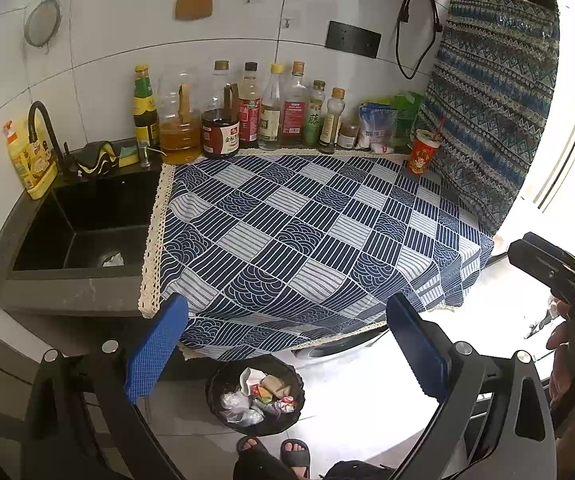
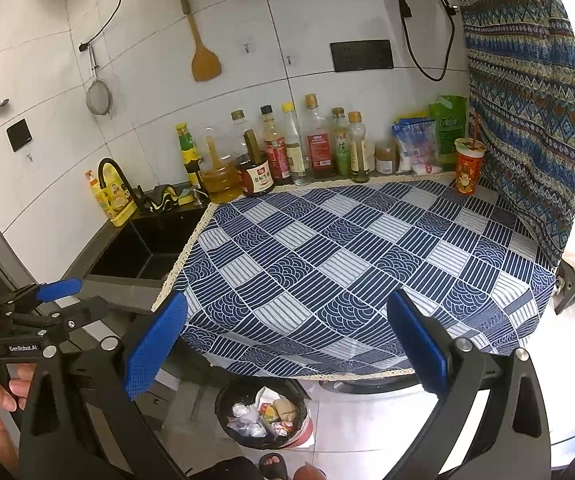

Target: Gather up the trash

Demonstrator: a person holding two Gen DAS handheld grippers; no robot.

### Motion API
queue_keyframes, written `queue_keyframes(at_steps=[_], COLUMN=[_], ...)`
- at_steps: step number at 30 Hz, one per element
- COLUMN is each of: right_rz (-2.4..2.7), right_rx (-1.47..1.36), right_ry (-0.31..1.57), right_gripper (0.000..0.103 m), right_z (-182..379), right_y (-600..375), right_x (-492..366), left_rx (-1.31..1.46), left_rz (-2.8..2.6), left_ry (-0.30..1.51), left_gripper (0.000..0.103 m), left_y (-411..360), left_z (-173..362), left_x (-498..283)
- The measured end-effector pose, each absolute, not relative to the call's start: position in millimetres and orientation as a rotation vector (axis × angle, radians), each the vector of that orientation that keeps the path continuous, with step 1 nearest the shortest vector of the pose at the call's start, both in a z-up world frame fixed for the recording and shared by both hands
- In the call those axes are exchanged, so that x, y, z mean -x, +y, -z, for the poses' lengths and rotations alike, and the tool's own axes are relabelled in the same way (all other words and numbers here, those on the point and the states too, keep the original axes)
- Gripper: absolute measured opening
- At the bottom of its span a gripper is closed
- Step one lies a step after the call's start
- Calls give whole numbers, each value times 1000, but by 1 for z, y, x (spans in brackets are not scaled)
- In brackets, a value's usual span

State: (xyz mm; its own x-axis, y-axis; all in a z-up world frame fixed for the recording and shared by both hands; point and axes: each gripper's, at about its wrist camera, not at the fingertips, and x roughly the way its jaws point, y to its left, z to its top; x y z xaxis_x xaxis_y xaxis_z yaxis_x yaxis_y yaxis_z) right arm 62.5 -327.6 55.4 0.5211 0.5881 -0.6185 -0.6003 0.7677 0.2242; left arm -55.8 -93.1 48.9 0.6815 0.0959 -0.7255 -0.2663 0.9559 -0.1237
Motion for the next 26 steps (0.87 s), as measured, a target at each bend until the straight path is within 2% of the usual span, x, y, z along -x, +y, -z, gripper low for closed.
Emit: queue_keyframes(at_steps=[26], right_rz=[-736], right_rx=[34], right_ry=[744], right_gripper=[99], right_z=[-54], right_y=[-318], right_x=[-53], left_rx=[231], left_rz=[-175], left_ry=[785], left_gripper=[96], left_y=[-91], left_z=[-49], left_x=[64])
